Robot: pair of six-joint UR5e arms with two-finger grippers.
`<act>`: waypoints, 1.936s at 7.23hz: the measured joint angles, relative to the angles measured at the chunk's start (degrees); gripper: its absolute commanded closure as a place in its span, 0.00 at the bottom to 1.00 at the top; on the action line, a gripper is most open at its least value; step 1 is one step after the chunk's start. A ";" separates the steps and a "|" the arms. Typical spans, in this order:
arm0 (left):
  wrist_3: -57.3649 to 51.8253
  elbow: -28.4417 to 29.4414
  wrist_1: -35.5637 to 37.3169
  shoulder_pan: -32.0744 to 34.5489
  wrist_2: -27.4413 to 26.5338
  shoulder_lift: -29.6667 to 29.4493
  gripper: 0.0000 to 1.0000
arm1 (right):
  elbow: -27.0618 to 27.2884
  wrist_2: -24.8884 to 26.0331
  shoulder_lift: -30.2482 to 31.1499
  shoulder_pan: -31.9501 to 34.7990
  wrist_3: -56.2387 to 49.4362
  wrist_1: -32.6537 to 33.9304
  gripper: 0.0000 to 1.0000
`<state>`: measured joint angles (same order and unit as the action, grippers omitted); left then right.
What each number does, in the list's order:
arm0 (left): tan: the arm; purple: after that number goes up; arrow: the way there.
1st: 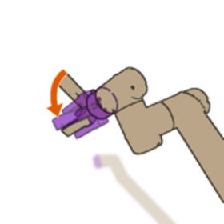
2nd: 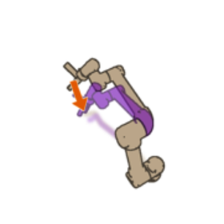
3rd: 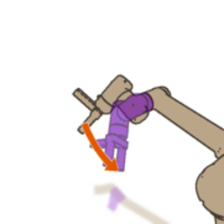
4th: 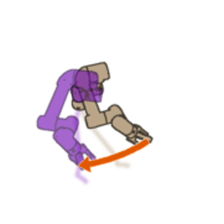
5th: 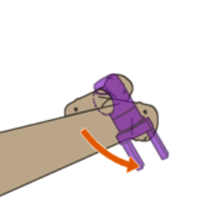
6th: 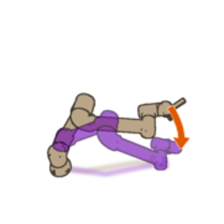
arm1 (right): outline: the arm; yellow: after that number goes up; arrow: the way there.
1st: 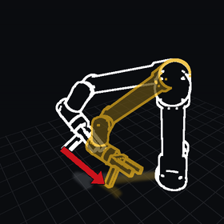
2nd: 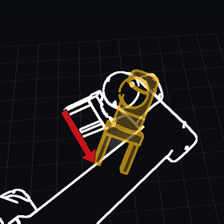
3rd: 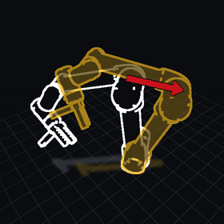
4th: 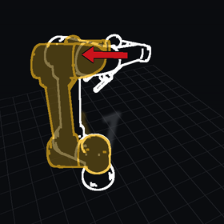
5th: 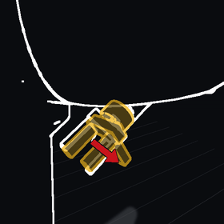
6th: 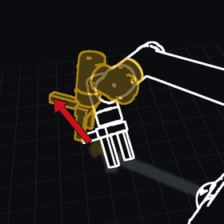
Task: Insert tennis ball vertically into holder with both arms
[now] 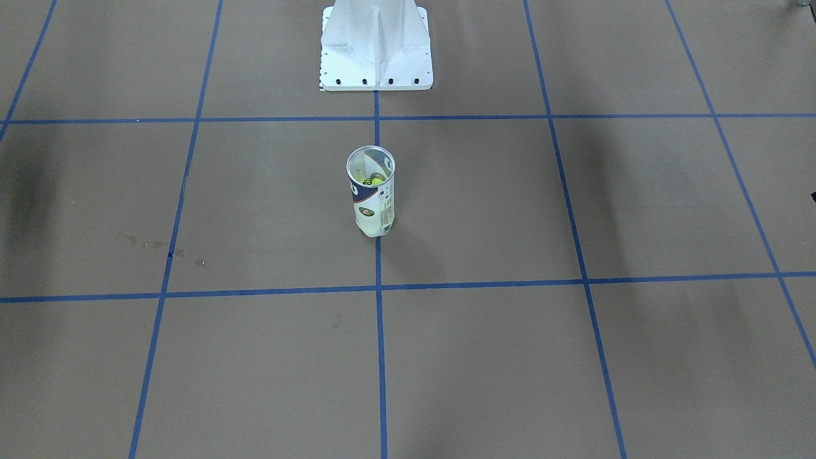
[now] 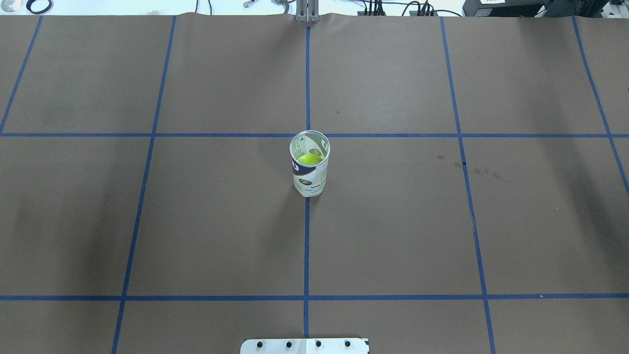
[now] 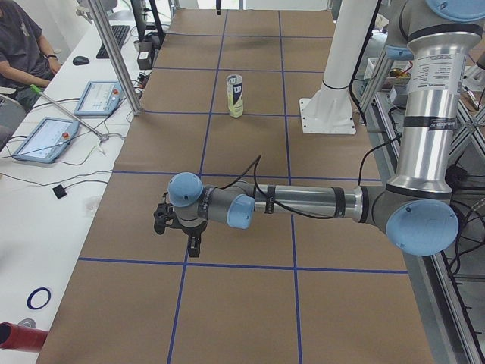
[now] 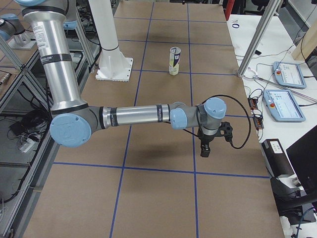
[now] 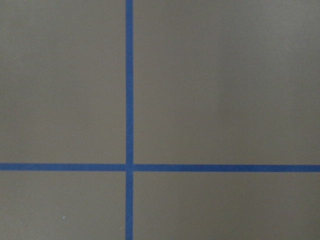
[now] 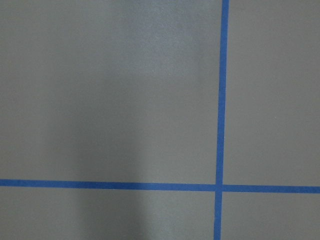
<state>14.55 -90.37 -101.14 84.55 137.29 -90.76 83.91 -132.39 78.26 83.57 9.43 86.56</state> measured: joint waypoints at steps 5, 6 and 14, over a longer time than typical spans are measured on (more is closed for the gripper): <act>-0.15 -8.29 0.07 0.11 -0.27 6.71 0.00 | 3.08 0.38 2.19 0.61 -1.58 0.47 0.01; 0.15 -7.84 0.21 0.12 -0.49 6.78 0.00 | 3.67 0.41 2.62 0.62 -1.37 0.57 0.01; -7.91 -5.33 8.16 0.45 -3.50 5.62 0.00 | 5.47 0.27 3.13 -0.59 -2.70 5.01 0.01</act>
<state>6.63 -95.70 -92.98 85.00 133.79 -85.15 89.38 -132.12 81.39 82.99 6.74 91.57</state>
